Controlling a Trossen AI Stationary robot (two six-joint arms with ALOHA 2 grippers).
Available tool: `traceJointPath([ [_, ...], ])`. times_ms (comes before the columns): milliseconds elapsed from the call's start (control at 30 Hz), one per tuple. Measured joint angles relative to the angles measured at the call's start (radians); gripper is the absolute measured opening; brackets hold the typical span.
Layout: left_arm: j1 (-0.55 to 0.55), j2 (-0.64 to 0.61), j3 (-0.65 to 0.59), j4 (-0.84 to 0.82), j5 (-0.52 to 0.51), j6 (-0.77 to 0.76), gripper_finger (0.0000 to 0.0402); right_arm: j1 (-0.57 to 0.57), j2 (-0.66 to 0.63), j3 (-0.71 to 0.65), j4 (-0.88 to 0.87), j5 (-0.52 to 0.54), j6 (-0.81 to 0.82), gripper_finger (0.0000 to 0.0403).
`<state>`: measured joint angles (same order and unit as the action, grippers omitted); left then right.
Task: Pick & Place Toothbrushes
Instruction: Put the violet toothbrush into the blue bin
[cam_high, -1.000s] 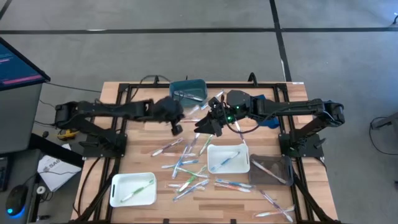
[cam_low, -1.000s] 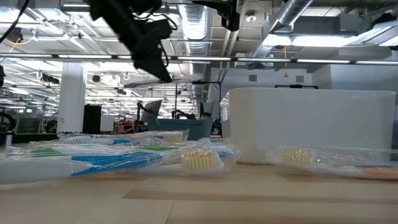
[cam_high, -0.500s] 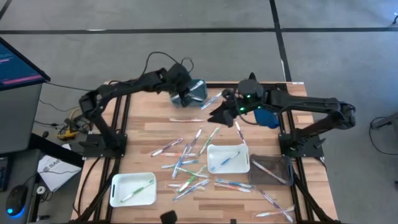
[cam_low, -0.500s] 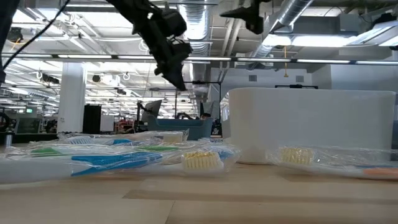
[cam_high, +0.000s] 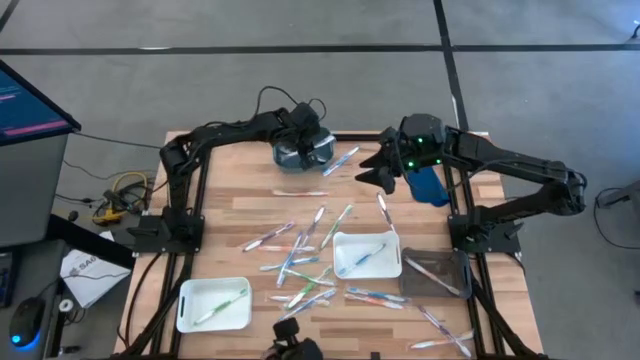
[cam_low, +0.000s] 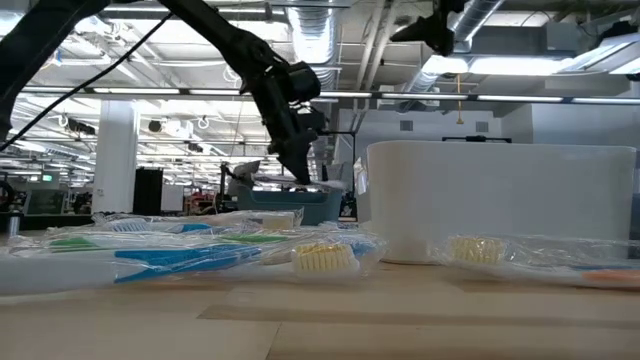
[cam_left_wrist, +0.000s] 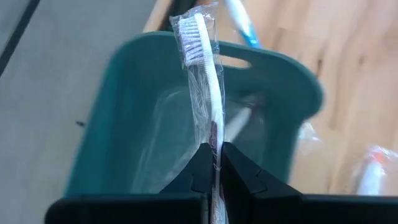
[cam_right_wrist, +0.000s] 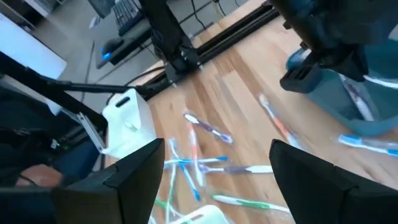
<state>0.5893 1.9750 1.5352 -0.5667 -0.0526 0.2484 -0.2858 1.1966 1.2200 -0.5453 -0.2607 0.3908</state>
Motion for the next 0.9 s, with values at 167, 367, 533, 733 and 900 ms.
traceJointPath([
  [167, 0.027, 0.001, 0.006, 0.007, -0.027, -0.074, 0.0006, -0.016, -0.003, 0.0, -0.027, -0.001, -0.027, 0.0283],
  [367, 0.029, -0.001, 0.007, 0.007, -0.028, -0.104, 0.0006, -0.044, -0.003, 0.0, -0.023, 0.0, -0.035, 0.0283],
  [533, 0.029, 0.001, 0.007, -0.006, -0.032, -0.116, 0.0006, -0.074, -0.003, 0.0, -0.023, 0.0, -0.043, 0.0283],
  [733, 0.029, 0.002, 0.007, -0.014, -0.048, -0.124, 0.0006, -0.09, -0.003, 0.0, -0.023, 0.0, -0.043, 0.0283],
  [900, 0.027, 0.002, -0.002, -0.014, -0.029, -0.127, 0.0006, -0.09, -0.003, 0.0, -0.023, 0.0, -0.051, 0.0283],
])
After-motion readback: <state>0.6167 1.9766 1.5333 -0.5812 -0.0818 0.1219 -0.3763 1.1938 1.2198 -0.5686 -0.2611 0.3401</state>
